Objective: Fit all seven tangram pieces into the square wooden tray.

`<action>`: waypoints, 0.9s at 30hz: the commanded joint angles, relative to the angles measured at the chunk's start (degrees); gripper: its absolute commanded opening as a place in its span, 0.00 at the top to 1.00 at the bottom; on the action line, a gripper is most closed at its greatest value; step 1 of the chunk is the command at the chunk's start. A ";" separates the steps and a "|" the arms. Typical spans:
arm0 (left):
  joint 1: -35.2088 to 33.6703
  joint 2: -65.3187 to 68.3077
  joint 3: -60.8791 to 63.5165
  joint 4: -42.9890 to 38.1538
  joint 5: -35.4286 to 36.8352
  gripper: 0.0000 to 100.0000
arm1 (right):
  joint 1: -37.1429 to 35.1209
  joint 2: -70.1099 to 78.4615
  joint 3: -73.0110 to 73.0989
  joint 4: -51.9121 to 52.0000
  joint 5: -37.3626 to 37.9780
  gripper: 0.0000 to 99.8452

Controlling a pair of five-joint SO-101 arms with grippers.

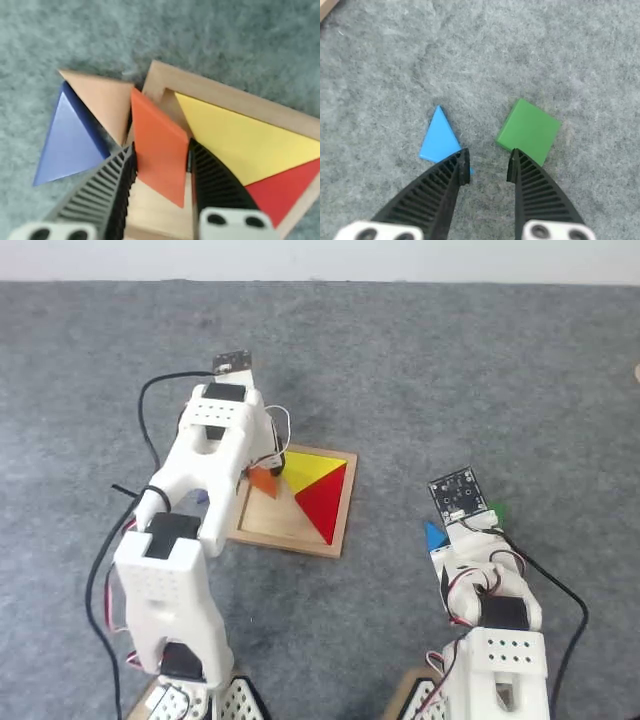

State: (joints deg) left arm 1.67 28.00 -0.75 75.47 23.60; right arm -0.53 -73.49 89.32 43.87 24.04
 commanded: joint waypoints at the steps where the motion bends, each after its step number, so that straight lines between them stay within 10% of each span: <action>1: 0.35 -0.26 -5.23 5.10 -1.23 0.80 | 0.13 -0.92 -0.35 -0.57 0.70 0.86; 27: 1.76 0.35 -8.75 5.27 -0.97 0.71 | 0.04 -0.92 -0.35 -0.57 0.70 0.86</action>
State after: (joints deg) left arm 2.99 29.14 -9.19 82.86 23.25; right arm -0.53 -73.49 89.32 43.87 24.04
